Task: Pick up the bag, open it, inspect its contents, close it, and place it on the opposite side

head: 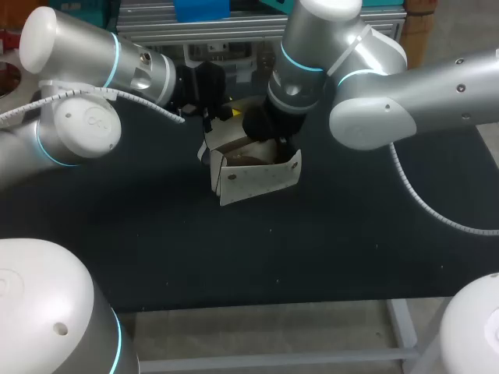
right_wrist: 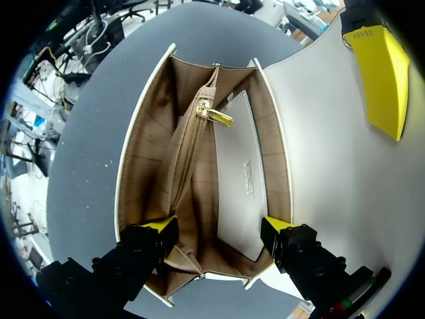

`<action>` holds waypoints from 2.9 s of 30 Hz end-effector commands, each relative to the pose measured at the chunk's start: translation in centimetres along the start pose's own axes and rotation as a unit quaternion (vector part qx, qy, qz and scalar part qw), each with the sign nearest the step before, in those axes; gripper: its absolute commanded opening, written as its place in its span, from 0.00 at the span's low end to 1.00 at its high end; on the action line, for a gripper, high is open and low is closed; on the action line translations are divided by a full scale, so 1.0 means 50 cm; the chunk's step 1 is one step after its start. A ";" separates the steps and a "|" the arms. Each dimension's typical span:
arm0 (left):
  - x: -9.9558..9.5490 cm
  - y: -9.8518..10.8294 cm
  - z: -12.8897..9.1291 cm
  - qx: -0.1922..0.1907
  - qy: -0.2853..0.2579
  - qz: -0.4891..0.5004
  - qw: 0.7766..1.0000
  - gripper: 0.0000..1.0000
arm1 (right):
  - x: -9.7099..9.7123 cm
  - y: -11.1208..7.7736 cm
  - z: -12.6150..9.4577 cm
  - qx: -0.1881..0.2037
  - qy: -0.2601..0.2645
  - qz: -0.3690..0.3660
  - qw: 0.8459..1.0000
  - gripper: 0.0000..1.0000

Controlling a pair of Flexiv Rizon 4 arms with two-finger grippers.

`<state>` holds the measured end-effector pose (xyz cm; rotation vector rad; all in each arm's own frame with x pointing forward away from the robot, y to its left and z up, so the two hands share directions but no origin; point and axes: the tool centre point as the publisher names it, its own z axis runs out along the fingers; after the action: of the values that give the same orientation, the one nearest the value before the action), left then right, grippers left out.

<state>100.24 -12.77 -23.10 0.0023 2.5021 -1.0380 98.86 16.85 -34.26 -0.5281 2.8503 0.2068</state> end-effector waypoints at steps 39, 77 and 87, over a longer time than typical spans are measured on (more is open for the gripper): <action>0.023 -0.022 -0.021 0.000 -0.003 0.014 1.000 0.00 | -0.002 0.010 -0.168 0.032 -0.170 0.013 0.985 0.00; 0.012 0.060 0.122 0.037 0.137 -0.045 0.989 0.00 | 0.200 0.039 -0.218 0.057 -0.196 0.025 0.979 0.00; 0.024 0.099 0.147 0.017 0.126 -0.050 0.991 0.00 | 0.221 0.025 -0.140 0.043 -0.156 0.042 0.986 0.09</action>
<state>102.94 -14.03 -31.08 0.0300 2.7421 -1.1870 86.43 12.49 -29.25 -0.3306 2.5656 0.1704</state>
